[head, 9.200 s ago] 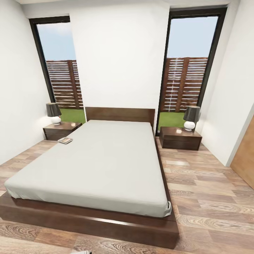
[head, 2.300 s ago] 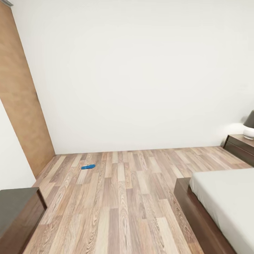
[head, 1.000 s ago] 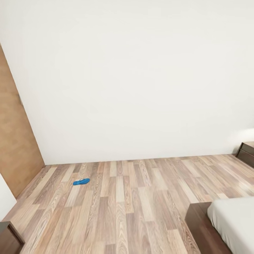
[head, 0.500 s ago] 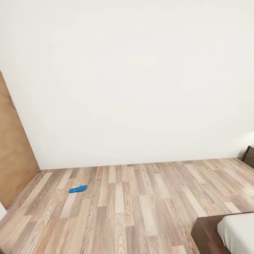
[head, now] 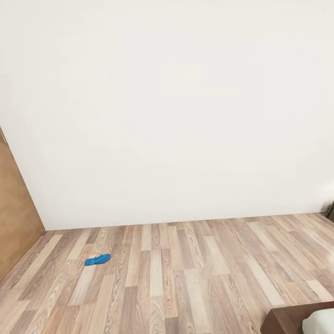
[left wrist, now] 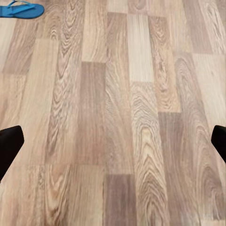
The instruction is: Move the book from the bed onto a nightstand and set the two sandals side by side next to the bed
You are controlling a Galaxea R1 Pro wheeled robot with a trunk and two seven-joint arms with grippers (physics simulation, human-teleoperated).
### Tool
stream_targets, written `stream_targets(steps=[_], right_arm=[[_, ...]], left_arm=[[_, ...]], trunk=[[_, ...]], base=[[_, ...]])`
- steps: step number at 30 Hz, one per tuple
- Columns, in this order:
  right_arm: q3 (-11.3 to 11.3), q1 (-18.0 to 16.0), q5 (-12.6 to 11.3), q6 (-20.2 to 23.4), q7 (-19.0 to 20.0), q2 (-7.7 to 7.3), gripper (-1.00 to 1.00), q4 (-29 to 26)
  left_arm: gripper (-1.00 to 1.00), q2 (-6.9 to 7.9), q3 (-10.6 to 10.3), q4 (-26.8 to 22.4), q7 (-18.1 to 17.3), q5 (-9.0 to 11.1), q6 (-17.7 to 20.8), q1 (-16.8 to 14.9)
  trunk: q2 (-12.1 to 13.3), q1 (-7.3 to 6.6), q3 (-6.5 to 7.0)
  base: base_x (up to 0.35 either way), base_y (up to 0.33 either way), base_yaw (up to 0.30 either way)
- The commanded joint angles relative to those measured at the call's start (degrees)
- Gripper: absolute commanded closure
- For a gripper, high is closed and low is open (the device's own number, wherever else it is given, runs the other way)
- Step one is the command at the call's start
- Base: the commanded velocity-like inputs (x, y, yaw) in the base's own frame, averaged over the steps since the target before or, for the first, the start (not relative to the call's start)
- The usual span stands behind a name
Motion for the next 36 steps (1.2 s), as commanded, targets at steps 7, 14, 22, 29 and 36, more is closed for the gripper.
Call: stream_targets(steps=[7, 14, 22, 29, 36], right_arm=[[-0.04, -0.02, -0.04, -0.16, -0.02, -0.04, -1.0, 0.01], [-0.04, -0.02, -0.04, -0.16, -0.02, -0.05, -1.0, 0.01], [-0.04, -0.02, -0.04, -0.16, -0.02, -0.06, -1.0, 0.01], [-0.04, -0.02, -0.05, -0.16, -0.02, -0.05, -1.0, 0.01], [-0.04, -0.02, -0.06, -0.16, -0.02, -0.07, -1.0, 0.01]], left_arm=[[-1.0, -0.02, 0.0, -0.01, 0.0, 0.46, -0.12, 0.0], [-1.0, -0.02, 0.0, -0.01, 0.0, 0.46, -0.12, 0.01], [-1.0, -0.02, 0.0, -0.01, 0.0, 0.46, -0.12, -0.01], [-1.0, -0.02, 0.0, -0.01, 0.0, 0.46, -0.12, -0.03], [-1.0, -0.02, 0.0, -0.01, -0.01, 0.46, -0.12, 0.01]], trunk=[[-0.02, 0.03, -0.05], [-0.02, 0.03, -0.05], [-0.02, 0.03, -0.05], [-0.02, 0.03, -0.05], [-0.02, 0.03, -0.05]], base=[[0.328, 0.0, 0.0], [0.328, 0.0, 0.0], [0.328, 0.0, 0.0], [0.328, 0.0, 0.0], [0.323, 0.0, 0.093]])
